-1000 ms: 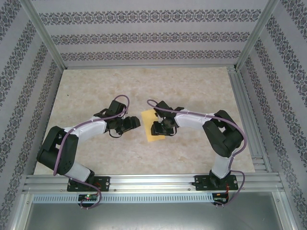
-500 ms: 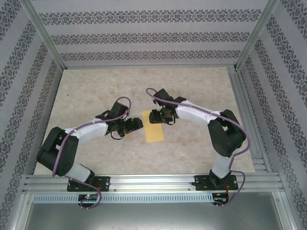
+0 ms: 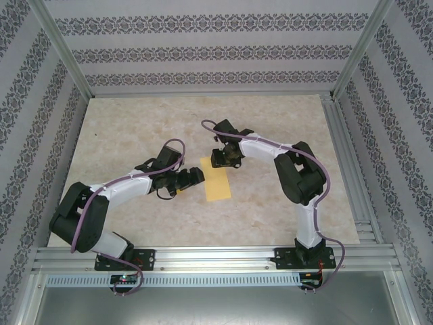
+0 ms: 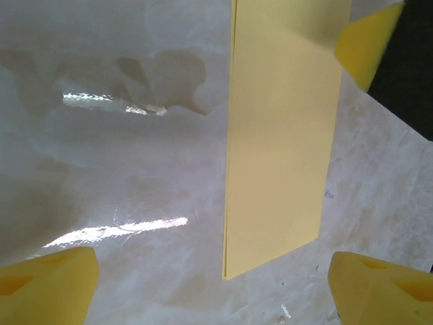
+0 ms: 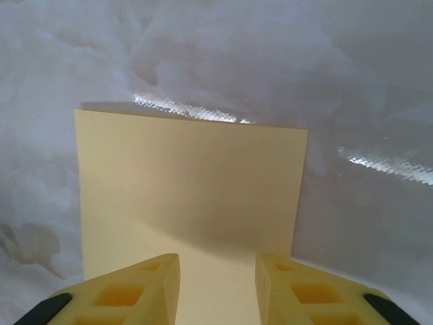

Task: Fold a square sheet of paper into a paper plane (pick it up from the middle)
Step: Fold the triangle a second time at the center of the table.

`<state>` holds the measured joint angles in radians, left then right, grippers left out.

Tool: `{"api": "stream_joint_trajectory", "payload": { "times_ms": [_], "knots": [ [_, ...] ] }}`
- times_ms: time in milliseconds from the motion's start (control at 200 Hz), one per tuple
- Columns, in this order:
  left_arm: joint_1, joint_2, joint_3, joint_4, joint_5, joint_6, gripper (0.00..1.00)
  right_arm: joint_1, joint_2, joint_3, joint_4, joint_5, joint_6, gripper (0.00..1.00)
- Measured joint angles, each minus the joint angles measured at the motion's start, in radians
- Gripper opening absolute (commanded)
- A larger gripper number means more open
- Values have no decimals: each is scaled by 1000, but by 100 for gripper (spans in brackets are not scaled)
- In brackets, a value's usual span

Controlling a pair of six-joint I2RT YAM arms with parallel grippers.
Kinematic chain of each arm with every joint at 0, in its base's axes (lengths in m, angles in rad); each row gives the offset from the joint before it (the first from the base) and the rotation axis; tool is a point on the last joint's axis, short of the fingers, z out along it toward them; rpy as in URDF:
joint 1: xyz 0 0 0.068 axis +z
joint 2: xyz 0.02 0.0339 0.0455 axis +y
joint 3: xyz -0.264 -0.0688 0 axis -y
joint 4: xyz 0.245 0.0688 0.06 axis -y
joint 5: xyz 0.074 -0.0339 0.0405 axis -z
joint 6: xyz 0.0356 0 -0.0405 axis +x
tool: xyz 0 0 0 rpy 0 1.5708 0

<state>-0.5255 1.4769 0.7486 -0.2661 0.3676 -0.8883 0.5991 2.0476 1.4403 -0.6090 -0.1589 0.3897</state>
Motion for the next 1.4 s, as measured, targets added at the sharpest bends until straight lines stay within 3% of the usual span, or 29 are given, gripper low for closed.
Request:
{"api": "stream_joint_trajectory", "payload": {
  "times_ms": [939,1404],
  "knots": [
    [-140,197,95,116,141,-39,89,-52,40,-8,51,-90,51,35],
    [-164,232,164,9,57,-37,88,-59,40,-16,61,-105,57,35]
  ]
}}
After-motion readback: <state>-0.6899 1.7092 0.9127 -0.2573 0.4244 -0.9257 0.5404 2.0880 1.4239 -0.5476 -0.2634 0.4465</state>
